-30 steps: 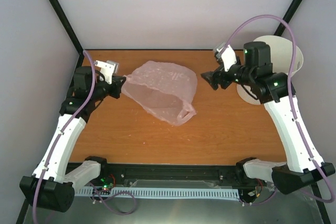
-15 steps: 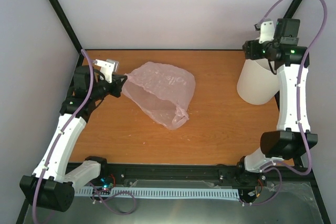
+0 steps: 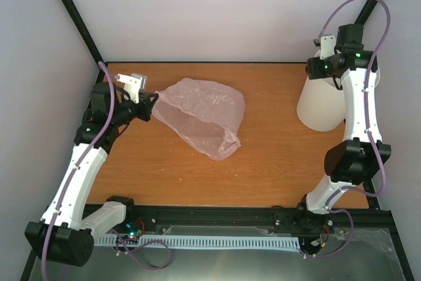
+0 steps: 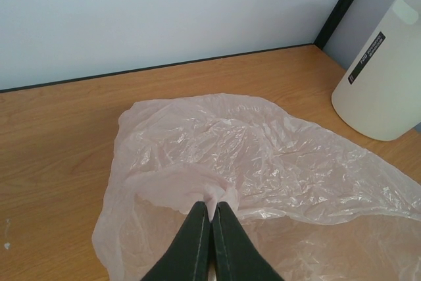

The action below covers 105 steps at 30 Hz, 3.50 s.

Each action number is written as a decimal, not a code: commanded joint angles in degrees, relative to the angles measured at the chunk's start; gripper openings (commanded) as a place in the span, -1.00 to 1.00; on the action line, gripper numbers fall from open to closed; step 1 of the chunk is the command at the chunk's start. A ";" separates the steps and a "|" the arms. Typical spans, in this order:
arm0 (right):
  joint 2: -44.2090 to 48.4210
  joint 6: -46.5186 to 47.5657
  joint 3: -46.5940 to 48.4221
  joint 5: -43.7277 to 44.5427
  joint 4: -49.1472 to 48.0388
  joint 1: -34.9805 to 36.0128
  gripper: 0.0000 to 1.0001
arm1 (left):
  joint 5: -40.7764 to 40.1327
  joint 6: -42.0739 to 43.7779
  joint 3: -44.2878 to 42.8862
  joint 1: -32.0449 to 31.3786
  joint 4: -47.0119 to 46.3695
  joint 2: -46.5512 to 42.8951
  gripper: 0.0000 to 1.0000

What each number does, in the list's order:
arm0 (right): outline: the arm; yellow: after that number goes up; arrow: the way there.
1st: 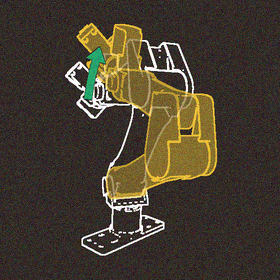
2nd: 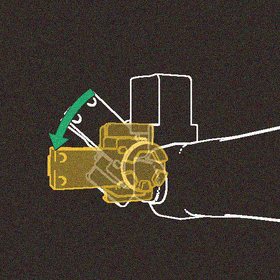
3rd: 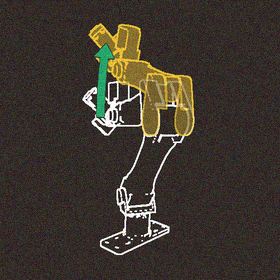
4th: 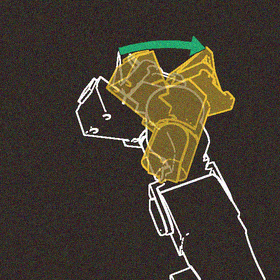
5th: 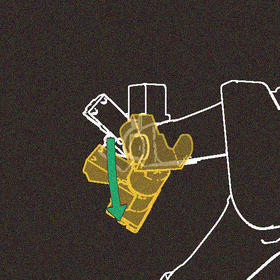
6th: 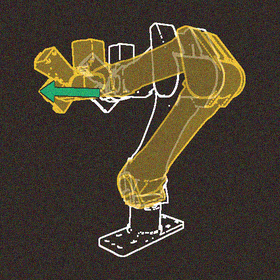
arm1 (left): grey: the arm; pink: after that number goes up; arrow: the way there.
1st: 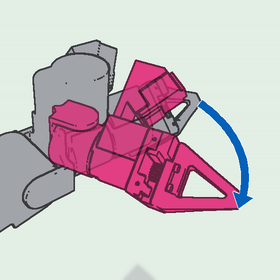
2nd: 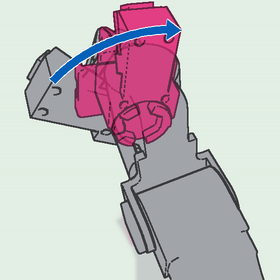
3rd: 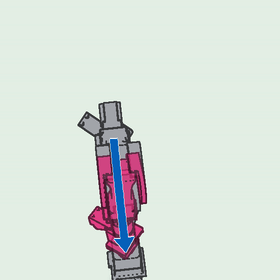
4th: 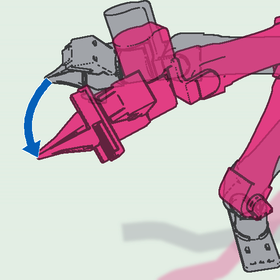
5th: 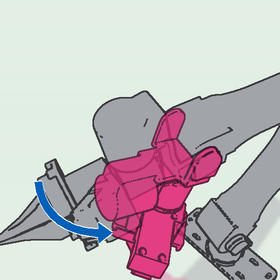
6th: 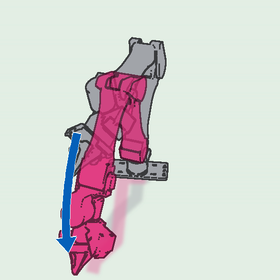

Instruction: Put the trash bags into the trash bin

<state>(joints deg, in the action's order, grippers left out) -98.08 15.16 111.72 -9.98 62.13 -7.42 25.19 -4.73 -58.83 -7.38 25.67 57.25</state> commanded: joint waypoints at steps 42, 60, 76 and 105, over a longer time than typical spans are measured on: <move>2.79 11.10 1.31 -10.44 3.72 21.68 -0.95 | -3.18 -7.66 -4.10 10.61 0.16 0.10 -0.99; 9.49 13.18 0.29 -27.85 8.02 29.14 0.22 | -6.41 -4.40 -5.40 11.86 3.07 -1.24 -0.99; 9.28 7.48 -16.36 -31.48 4.08 47.24 0.55 | -4.74 -3.11 -3.83 11.86 3.35 -4.80 -0.99; 3.72 -1.50 -8.89 -5.39 -4.28 46.74 -0.94 | -4.41 -2.35 -5.37 11.86 3.99 -3.60 -0.99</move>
<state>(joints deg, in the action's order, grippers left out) -93.30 12.88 97.69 -12.97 60.45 40.84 20.01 -7.99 -61.58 4.03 28.64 53.52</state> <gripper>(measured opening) 0.030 0.010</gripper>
